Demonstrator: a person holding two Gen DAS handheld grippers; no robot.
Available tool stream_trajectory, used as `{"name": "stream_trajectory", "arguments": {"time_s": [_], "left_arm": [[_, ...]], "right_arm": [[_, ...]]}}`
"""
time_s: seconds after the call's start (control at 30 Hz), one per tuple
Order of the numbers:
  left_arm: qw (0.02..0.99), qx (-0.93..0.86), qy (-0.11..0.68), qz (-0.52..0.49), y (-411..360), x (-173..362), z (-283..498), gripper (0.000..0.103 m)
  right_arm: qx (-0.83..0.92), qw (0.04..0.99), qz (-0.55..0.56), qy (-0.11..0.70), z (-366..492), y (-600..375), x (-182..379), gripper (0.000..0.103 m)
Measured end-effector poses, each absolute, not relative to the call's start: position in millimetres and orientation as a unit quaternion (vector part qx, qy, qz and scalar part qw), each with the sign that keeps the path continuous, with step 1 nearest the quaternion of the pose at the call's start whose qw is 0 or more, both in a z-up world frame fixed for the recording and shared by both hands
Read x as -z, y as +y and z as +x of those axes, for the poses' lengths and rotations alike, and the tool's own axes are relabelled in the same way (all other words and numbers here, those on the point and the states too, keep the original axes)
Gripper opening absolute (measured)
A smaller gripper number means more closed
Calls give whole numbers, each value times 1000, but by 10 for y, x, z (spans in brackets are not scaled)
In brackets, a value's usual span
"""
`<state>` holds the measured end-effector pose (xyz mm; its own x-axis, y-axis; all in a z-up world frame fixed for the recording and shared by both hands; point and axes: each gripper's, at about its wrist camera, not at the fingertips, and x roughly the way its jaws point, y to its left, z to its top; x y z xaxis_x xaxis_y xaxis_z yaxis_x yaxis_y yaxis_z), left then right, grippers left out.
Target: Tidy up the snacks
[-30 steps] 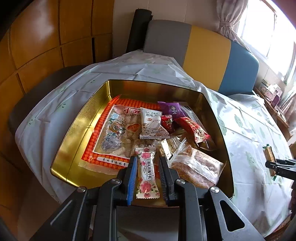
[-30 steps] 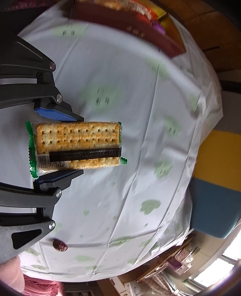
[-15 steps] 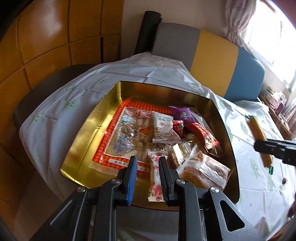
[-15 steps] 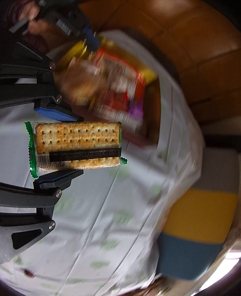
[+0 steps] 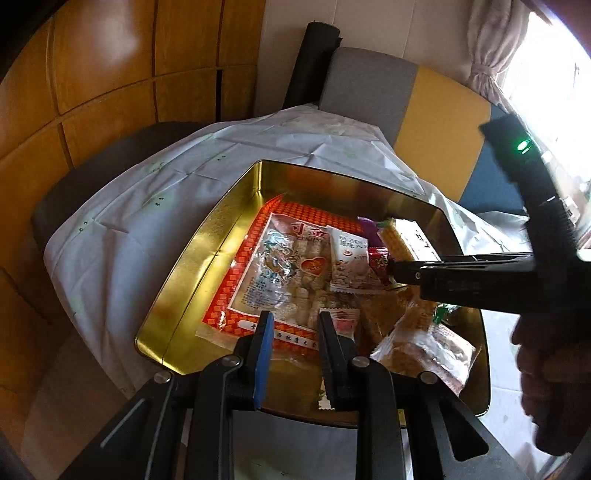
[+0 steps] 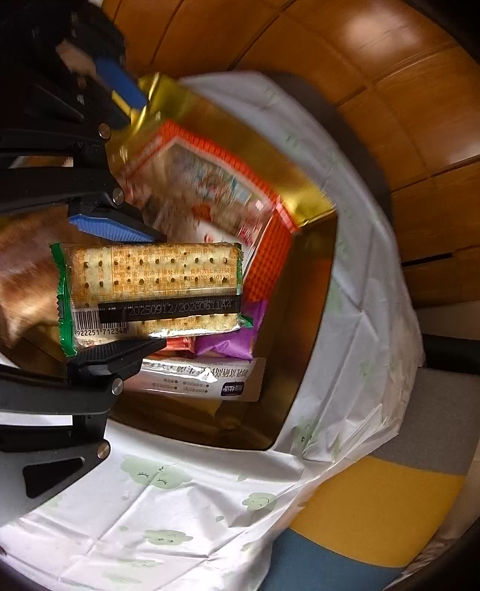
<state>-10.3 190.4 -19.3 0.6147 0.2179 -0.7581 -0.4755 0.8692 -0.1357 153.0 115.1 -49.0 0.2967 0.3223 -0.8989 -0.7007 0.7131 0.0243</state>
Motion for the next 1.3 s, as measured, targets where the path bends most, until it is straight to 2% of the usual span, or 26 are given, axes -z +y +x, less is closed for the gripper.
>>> {"name": "stream_trajectory", "arguments": {"time_s": [0.33, 0.57, 0.63, 0.7, 1.0, 1.3], "left_arm": [[882, -195, 398, -159, 1886, 227, -85, 24], [884, -193, 397, -157, 1874, 214, -82, 24], [884, -193, 396, -155, 1861, 203, -87, 24], [885, -195, 395, -152, 1843, 191, -93, 26], [895, -207, 378, -117, 1676, 85, -162, 27], [905, -214, 351, -105, 1512, -8, -381, 27]], "right_arm": [[-294, 790, -215, 493, 1667, 1202, 660, 49], [-301, 794, -196, 490, 1536, 1085, 588, 50], [-301, 800, -184, 485, 1492, 1028, 537, 55], [-303, 808, -174, 475, 1434, 963, 465, 59], [-270, 862, -135, 406, 1023, 525, 176, 59], [-193, 902, -91, 375, 586, 25, 167, 59]]}}
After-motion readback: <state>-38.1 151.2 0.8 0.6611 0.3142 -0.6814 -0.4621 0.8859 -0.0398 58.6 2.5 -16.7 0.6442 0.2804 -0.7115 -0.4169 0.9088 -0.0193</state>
